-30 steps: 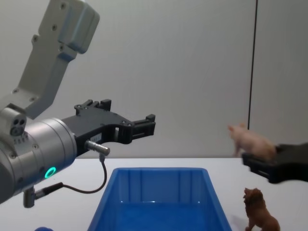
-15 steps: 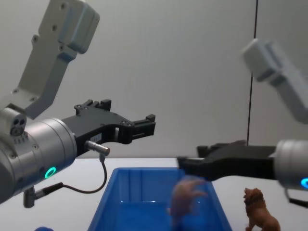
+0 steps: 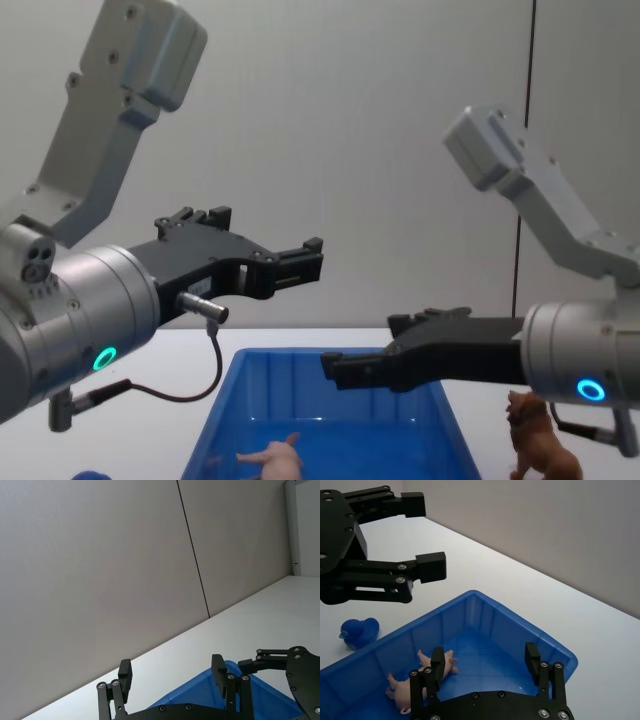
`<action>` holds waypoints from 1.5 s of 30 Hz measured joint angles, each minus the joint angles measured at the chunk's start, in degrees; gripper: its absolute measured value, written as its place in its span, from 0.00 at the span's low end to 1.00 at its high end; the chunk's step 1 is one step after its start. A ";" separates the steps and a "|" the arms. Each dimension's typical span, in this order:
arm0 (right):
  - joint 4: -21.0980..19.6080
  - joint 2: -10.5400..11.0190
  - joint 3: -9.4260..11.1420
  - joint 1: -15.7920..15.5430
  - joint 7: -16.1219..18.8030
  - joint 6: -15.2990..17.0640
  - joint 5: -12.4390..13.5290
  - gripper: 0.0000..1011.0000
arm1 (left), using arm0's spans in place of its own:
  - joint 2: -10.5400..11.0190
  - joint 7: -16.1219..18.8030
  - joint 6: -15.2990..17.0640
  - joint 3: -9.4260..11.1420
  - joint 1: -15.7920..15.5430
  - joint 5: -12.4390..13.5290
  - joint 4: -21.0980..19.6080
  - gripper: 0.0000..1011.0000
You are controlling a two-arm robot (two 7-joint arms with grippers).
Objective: Pick up the two dolls from the table and place them into the box.
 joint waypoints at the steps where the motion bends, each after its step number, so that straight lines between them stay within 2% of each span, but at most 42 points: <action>1: -0.09 0.09 0.03 -0.15 -0.38 -0.20 0.16 0.96 | 0.00 0.00 0.00 0.00 0.00 0.00 0.00 0.99; 2: -0.28 0.24 0.12 -0.37 -0.69 -0.37 0.31 0.99 | 0.00 0.00 0.00 0.00 0.00 0.00 0.00 0.99; 10: -3.39 2.49 1.47 -3.34 -4.64 -1.78 2.77 0.99 | 0.00 0.00 0.00 0.00 0.00 0.00 0.00 0.99; 15: -6.10 4.71 2.81 -6.13 -7.59 -1.95 4.97 0.99 | 0.00 0.00 0.00 0.00 0.00 0.00 0.00 0.99; 23: -9.52 7.94 4.74 -10.28 -11.47 -0.74 8.26 0.99 | 0.00 0.00 0.00 0.00 0.00 0.00 0.00 0.99; 27: -10.40 8.89 5.23 -11.65 -12.67 -0.03 9.20 0.99 | 0.00 0.00 0.00 0.00 0.00 0.00 0.00 0.99; 35: -10.85 9.87 5.57 -13.45 -13.68 1.43 10.06 0.99 | 0.00 0.00 0.00 0.00 0.00 0.00 0.00 0.99; 45: -8.50 9.60 5.13 -13.80 -13.31 3.77 10.65 0.99 | 0.00 0.00 0.00 0.00 0.00 0.00 0.00 0.99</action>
